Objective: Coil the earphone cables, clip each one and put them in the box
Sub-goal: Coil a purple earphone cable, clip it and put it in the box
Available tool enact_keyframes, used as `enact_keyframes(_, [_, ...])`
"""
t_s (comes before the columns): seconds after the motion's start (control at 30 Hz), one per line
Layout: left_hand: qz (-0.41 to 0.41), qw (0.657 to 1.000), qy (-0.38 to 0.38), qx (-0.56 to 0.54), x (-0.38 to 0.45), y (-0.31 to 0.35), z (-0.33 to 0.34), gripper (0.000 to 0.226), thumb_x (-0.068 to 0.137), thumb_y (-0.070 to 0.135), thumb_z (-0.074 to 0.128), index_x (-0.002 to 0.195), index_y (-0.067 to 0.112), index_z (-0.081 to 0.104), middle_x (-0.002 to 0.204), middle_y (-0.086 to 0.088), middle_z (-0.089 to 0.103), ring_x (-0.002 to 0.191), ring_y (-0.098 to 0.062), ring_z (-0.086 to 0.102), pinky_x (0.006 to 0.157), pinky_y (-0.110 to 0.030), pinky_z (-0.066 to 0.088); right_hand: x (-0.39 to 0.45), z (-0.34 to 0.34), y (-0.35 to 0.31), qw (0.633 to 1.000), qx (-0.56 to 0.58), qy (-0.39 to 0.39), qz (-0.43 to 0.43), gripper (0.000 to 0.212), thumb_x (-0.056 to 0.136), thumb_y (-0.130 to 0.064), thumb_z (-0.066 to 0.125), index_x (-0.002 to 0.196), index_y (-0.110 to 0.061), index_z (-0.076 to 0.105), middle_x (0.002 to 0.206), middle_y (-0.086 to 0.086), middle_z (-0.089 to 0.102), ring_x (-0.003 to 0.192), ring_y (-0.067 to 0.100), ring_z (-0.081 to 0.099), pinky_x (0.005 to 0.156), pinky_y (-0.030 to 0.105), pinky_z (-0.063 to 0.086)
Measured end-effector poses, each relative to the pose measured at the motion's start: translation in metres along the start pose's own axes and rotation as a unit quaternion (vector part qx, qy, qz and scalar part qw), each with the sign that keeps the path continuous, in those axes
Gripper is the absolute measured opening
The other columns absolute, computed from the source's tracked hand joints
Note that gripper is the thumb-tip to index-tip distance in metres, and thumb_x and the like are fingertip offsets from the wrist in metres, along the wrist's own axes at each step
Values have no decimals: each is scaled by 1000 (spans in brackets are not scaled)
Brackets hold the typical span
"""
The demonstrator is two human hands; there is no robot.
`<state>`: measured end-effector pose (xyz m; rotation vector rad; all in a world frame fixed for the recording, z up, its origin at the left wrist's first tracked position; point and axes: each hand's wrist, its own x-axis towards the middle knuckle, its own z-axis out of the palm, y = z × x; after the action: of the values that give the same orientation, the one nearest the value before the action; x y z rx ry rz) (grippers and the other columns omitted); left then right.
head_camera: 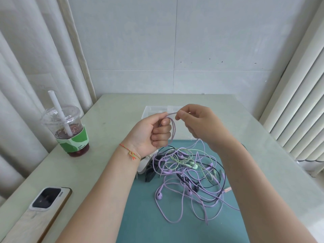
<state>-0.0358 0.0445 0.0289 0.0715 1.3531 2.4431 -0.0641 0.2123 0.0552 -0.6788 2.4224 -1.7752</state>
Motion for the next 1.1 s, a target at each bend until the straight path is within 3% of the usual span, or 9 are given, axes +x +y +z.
enact_keyframes(0.17, [-6,997,-22,77,2,-6,5,29,101,30,36,80,15,50,53,8,27,40,-3,23,37,-16,18,3,-2,3,996,64,66,2,22,96,-17,54,77,-13,64,50,-7,38,40,11,30,42,19,25])
enact_keyframes(0.33, [39,996,-40,62,-2,-5,8,19,98,16,39,92,8,55,59,4,37,46,-6,34,43,-17,32,6,-3,7,992,62,110,-2,22,95,-18,55,76,-16,65,55,-1,40,43,13,31,41,20,26])
enact_keyframes(0.5, [55,991,-119,16,-7,-5,9,17,95,8,37,102,5,53,66,3,48,54,-7,45,52,-18,42,7,2,11,994,28,101,5,22,95,-21,55,76,-19,65,61,8,40,50,19,30,44,22,25])
enact_keyframes(0.6, [85,987,-136,-19,-5,-3,8,14,91,6,49,103,5,57,75,1,58,63,-11,57,62,-22,51,6,7,11,998,-6,62,16,25,96,-23,55,72,-24,64,55,1,43,48,17,33,44,21,27])
enact_keyframes(0.67, [116,984,-99,-88,-5,1,10,15,84,4,57,95,4,67,80,-6,66,69,-18,66,64,-27,56,4,8,10,999,-45,15,21,32,96,-24,54,66,-27,64,52,-2,45,45,15,35,44,21,29])
enact_keyframes(0.77, [174,975,-17,-137,-4,4,12,23,87,2,47,88,6,70,90,-9,72,86,-24,73,76,-32,60,-1,10,6,991,-115,-67,31,39,96,-27,55,60,-36,67,53,-5,49,47,14,39,49,23,35])
enact_keyframes(0.93, [229,970,59,-61,0,2,9,21,98,0,41,98,9,61,102,-8,72,102,-28,70,94,-37,54,-5,12,1,975,-184,-118,40,21,95,-31,55,88,-29,75,56,-8,56,43,6,43,52,22,40])
enact_keyframes(1.1, [249,961,121,18,3,-3,7,20,96,-5,45,97,5,62,97,-12,73,96,-31,71,96,-37,53,-7,9,-4,967,-230,-110,24,18,91,-26,57,88,-25,74,61,-6,58,40,0,46,46,16,42])
